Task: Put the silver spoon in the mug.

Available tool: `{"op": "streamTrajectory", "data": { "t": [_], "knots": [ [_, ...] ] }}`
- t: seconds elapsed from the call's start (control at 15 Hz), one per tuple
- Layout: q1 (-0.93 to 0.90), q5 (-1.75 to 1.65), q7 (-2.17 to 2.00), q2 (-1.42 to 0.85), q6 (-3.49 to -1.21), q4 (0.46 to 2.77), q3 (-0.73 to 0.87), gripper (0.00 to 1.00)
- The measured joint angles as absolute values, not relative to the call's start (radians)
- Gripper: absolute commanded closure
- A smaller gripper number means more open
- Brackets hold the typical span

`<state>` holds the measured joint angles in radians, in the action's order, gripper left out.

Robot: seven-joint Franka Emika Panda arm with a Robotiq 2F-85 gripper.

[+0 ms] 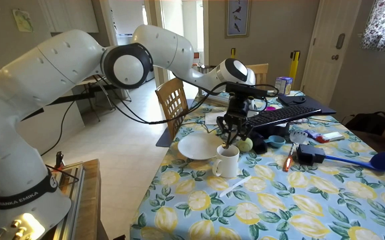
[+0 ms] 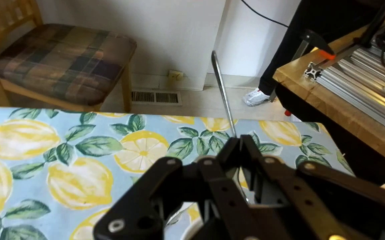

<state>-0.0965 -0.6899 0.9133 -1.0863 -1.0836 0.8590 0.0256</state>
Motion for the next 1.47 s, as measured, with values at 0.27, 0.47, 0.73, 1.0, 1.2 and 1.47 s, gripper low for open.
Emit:
{"op": "streamTrajectory", "data": {
  "t": [0.27,0.47,0.73,1.0,1.2,1.47],
  "knots": [
    [-0.117,-0.703,1.051,-1.13,-1.1,0.79,0.031,0.98],
    [-0.134,-0.703,1.124,-1.164,-1.097,0.758,0.046,0.98],
    [-0.149,-0.703,1.187,-1.209,-1.083,0.725,0.074,0.98],
    [-0.156,-0.703,1.221,-1.245,-1.075,0.693,0.088,0.98],
    [-0.158,-0.703,1.231,-1.263,-1.075,0.671,0.088,0.98],
    [-0.159,-0.703,1.262,-1.277,-1.075,0.659,0.088,0.98]
  ]
}}
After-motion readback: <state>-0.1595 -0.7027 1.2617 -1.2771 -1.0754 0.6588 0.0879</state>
